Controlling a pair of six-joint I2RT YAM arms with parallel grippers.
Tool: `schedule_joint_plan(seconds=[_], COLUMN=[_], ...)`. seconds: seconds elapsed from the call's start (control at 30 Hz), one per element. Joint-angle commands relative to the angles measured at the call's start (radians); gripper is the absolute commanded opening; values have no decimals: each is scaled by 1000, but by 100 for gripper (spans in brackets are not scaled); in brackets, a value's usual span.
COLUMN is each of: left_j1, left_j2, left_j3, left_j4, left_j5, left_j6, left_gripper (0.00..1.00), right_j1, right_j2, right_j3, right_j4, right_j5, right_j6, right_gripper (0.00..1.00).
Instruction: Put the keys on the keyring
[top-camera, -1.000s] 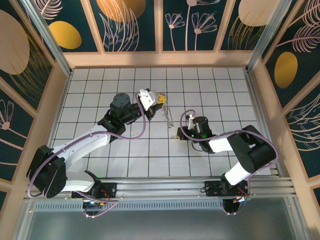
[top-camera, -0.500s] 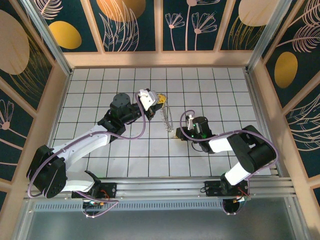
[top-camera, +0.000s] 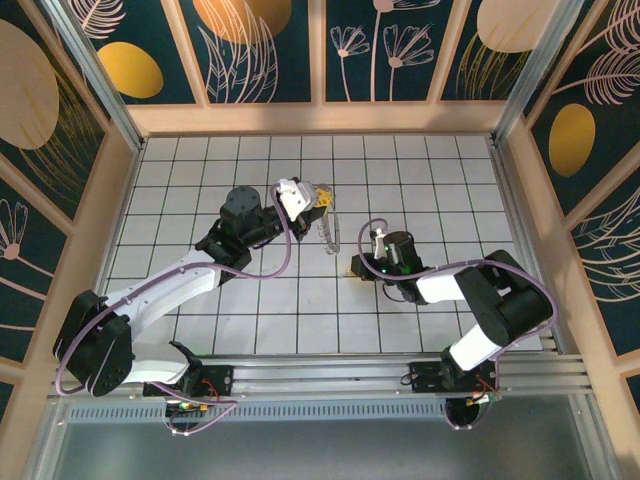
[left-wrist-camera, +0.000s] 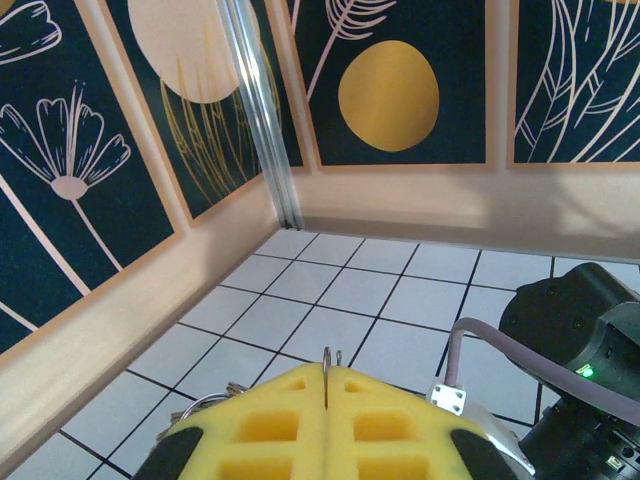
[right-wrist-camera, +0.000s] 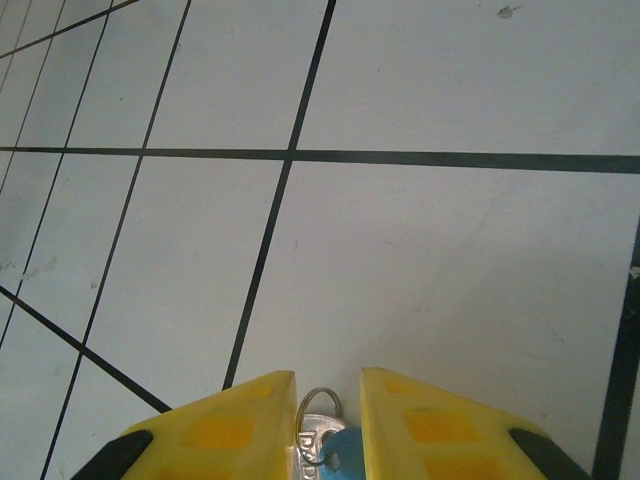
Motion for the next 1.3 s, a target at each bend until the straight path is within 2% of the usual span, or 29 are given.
schedule_joint_plan(seconds=[0.0, 0.2, 0.43, 0.7, 1.0, 1.27], left_j1=[-2, -1, -1, -1, -1, 0], left_j2=[-5, -3, -8, -10, -10, -15], left_j3=[7, 7, 5, 5, 3, -1], left_j4=[57, 56, 56, 54, 54, 54], left_j5=[2, 0, -6, -10, -13, -15], left_j6=[8, 8, 8, 11, 15, 15], left_gripper=[0, 0, 0, 0, 0, 0], right_j1=[9, 35, 48, 51, 62, 63], right_j2=[-5, -43, -54, -33, -25, -15], right_j3=[26, 43, 84, 102, 103, 104], right_j4=[-57, -106, -186, -207, -203, -205], right_j5=[26, 55, 74, 74, 71, 86], right_j6=[-34, -40, -62, -67, -62, -65], right_gripper=[25, 35, 36, 29, 24, 13])
